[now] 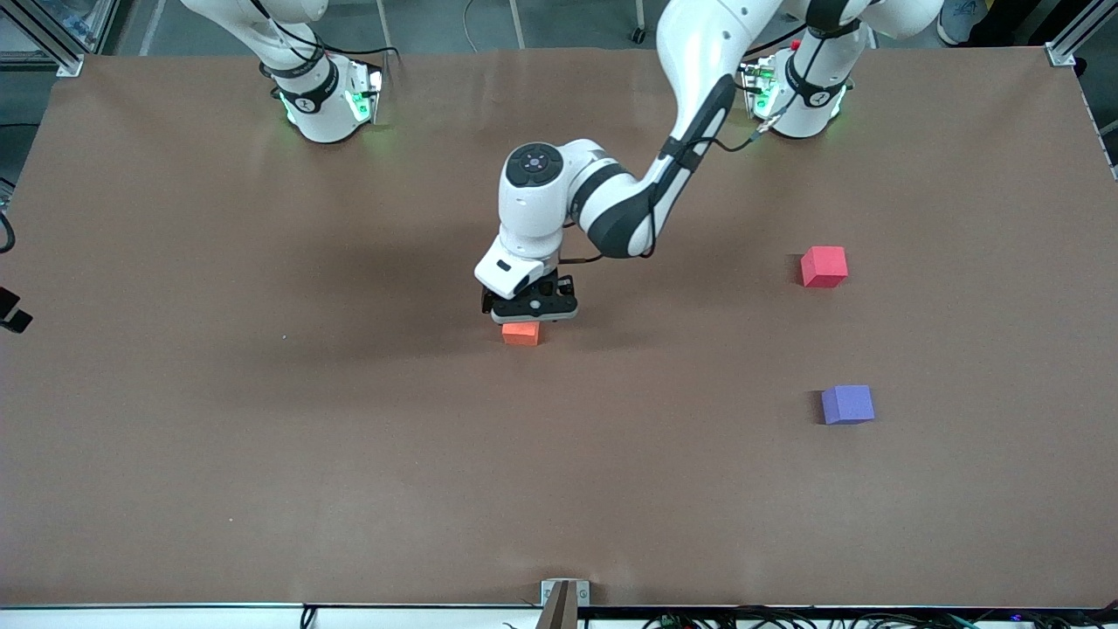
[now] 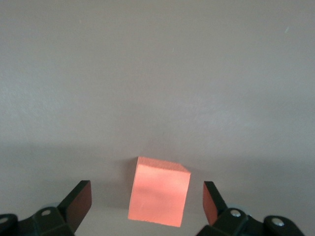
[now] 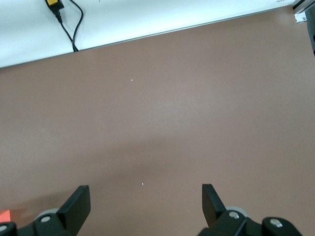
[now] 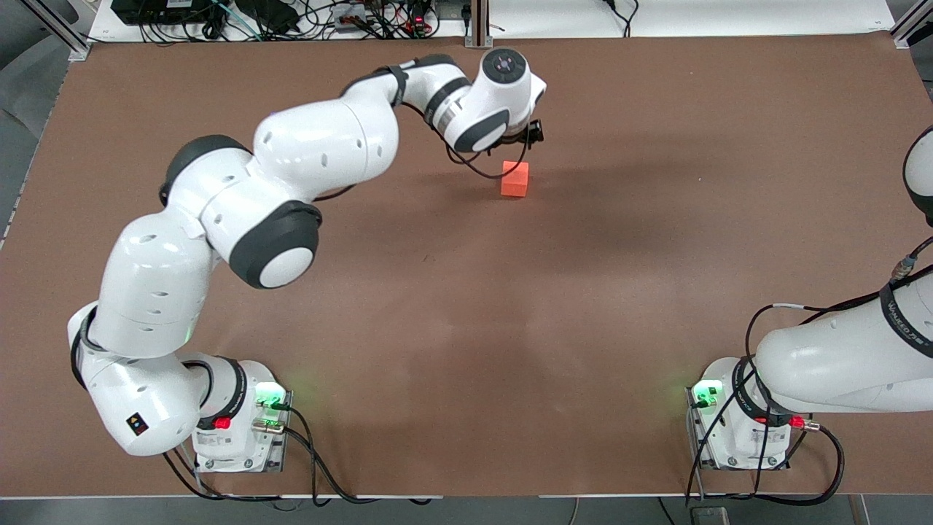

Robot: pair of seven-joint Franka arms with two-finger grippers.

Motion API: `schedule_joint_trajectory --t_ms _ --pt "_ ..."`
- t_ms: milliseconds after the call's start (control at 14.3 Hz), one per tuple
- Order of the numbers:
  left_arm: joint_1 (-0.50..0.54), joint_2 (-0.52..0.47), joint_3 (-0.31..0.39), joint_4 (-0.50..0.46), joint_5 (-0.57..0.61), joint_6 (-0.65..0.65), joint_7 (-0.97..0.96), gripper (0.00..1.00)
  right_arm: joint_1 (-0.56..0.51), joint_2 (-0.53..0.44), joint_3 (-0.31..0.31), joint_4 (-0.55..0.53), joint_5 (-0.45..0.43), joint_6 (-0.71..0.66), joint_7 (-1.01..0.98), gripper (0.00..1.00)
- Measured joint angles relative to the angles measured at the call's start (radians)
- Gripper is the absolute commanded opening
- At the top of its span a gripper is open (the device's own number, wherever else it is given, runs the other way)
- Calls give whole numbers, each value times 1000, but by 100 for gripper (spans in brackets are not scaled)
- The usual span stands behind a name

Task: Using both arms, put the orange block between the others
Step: 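Lower the left gripper onto the orange cube and close it, then lift the orange cube with the left gripper toward the purple cube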

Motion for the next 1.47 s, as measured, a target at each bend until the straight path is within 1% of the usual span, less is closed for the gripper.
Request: schedule_joint_trajectory --t_ms 210,279,489,769,908,978,1048,1188,1258,1397,1467 --pt "-62 54 59 2 0 45 -18 100 54 -16 -55 -6 7 -21 -20 100" --pt "-74 70 71 3 1 67 -28 100 64 -25 -61 -12 8 -29 -24 100" --pt "-98 95 99 7 1 109 -50 100 75 -84 -65 -97 11 -23 -42 100" --pt "-104 102 101 9 1 137 -64 100 90 -135 -65 -182 11 -14 -64 100" --pt "-106 112 102 9 4 140 -64 100 103 -160 -65 -233 11 19 -64 100" --pt "-107 120 102 10 7 147 -67 95 105 -175 -65 -265 11 45 -64 100" --pt "-109 131 102 17 10 154 -79 85 106 -191 -65 -296 11 67 -64 100" --pt "-112 154 108 44 13 156 -130 46 105 -214 -67 -340 11 89 -65 100" --pt "-112 163 113 54 15 156 -155 35 105 -220 -69 -350 11 97 -65 100" --pt "-112 169 118 65 16 156 -169 24 105 -224 -70 -357 11 103 -67 100" --pt "-113 169 121 70 16 154 -170 21 106 -224 -70 -357 11 103 -67 100"
